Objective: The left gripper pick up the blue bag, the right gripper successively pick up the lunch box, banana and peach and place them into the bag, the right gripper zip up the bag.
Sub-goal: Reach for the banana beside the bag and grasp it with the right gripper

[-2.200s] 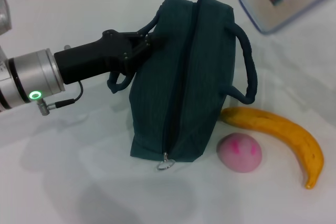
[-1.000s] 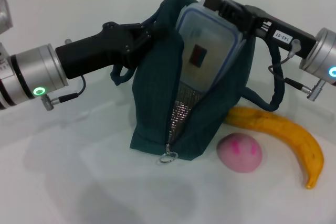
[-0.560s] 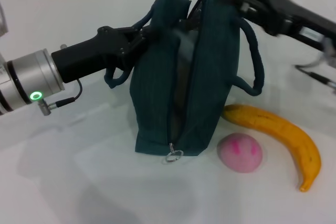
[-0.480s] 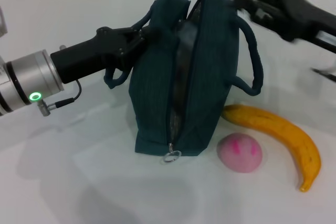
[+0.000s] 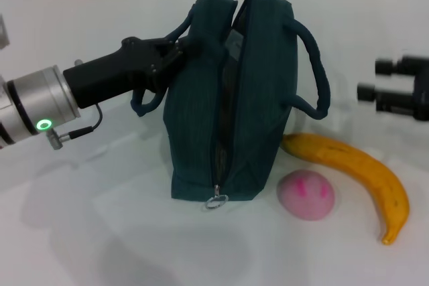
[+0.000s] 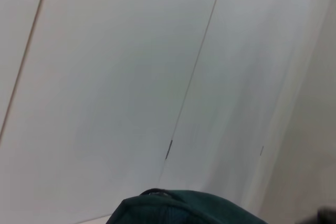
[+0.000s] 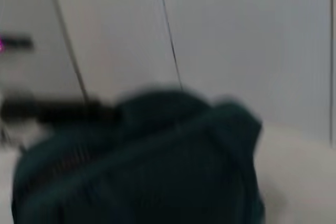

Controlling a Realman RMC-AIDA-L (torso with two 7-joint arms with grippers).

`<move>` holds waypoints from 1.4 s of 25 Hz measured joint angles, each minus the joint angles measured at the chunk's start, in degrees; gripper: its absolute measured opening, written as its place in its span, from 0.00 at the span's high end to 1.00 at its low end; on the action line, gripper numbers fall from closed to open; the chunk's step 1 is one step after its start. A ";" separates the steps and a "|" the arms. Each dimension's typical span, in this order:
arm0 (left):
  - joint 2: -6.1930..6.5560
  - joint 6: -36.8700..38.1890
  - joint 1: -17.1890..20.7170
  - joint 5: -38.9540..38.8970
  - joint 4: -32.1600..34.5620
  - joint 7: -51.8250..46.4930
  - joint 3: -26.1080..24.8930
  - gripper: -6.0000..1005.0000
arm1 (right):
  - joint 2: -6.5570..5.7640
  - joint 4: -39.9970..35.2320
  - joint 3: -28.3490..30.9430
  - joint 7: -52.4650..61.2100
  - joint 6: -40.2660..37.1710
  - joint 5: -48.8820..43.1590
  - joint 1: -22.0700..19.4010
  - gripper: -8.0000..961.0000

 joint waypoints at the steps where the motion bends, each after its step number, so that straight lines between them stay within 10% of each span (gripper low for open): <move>1: -0.05 -0.18 -0.10 0.01 0.00 0.01 0.00 0.96 | 0.10 -1.97 -0.25 3.89 -0.67 -4.32 0.37 0.35; 10: -0.22 -0.55 -1.07 0.09 0.01 -0.21 0.03 0.96 | 0.28 -10.23 -3.62 20.77 -8.00 -25.75 5.65 0.34; 35: -0.39 -0.82 -1.36 -0.26 -0.17 0.16 0.00 0.96 | 1.10 -3.58 -15.10 27.50 -5.68 -38.22 13.82 0.17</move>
